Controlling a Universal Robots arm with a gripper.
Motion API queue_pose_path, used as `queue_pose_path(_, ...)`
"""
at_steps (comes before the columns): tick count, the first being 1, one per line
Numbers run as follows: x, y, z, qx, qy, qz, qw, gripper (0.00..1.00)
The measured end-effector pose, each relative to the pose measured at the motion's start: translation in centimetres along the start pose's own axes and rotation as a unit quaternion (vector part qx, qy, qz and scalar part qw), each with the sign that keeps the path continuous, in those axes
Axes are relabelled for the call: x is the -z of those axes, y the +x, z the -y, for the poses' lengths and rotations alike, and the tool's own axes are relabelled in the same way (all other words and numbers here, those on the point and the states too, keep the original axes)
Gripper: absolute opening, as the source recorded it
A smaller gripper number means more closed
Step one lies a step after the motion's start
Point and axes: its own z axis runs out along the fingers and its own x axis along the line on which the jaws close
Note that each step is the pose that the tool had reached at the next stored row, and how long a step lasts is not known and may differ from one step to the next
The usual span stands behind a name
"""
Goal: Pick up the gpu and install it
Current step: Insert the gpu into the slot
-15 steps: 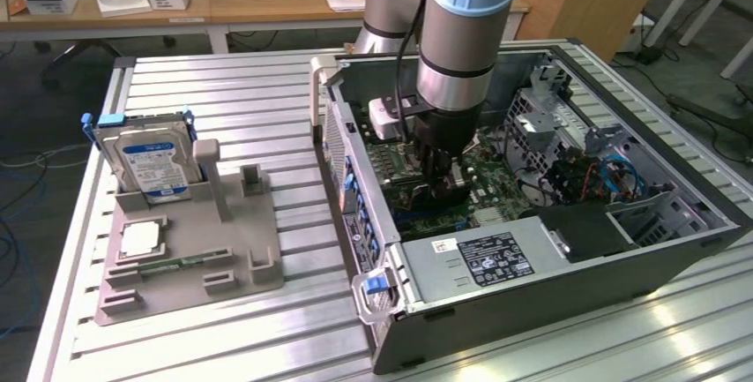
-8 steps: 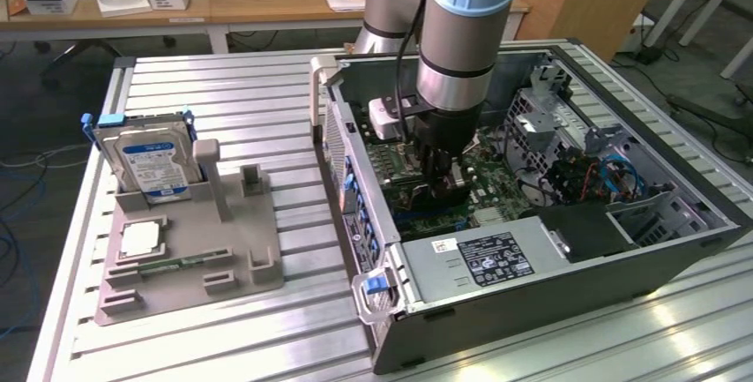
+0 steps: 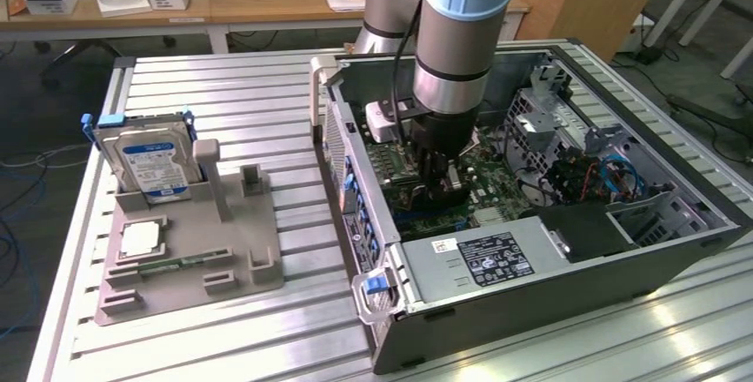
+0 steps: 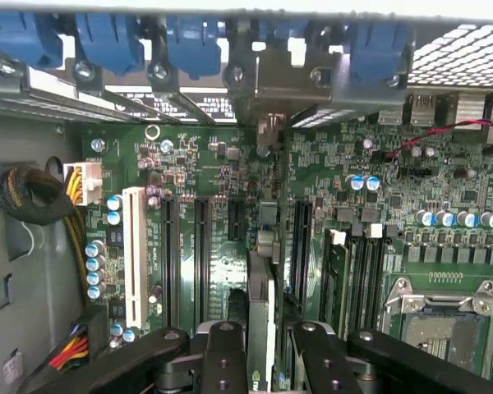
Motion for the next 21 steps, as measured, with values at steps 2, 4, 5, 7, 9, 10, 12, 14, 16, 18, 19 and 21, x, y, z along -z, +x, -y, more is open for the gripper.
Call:
queue_pose_path(2, 0.00, 0.00, 0.00, 0.000, 0.0000, 0.0000, 1.0000, 0.26)
queue_pose_path(4, 0.00, 0.00, -0.01, 0.000, 0.0000, 0.0000, 1.0000, 0.26)
queue_pose_path(5, 0.00, 0.00, -0.02, 0.000, 0.0000, 0.0000, 1.0000, 0.26)
queue_pose_path(7, -0.01, 0.00, -0.02, 0.000, 0.0000, 0.0001, 1.0000, 0.26)
queue_pose_path(9, -0.01, 0.00, -0.03, 0.000, 0.0001, 0.0001, 1.0000, 0.26)
queue_pose_path(10, -0.01, -0.01, -0.03, 0.000, 0.0001, 0.0001, 1.0000, 0.26)
queue_pose_path(12, 0.00, 0.00, -0.04, 0.000, 0.0000, 0.0001, 1.0000, 0.26)
queue_pose_path(14, 0.00, 0.00, -0.04, 0.000, 0.0000, 0.0001, 1.0000, 0.26)
queue_pose_path(16, 0.00, 0.00, -0.05, 0.000, 0.0000, 0.0001, 1.0000, 0.26)
queue_pose_path(18, 0.00, 0.00, -0.05, 0.000, 0.0000, 0.0001, 1.0000, 0.26)
queue_pose_path(19, 0.00, 0.00, -0.05, 0.000, 0.0000, 0.0001, 1.0000, 0.26)
queue_pose_path(21, 0.00, 0.00, -0.06, 0.000, 0.0000, 0.0001, 1.0000, 0.26)
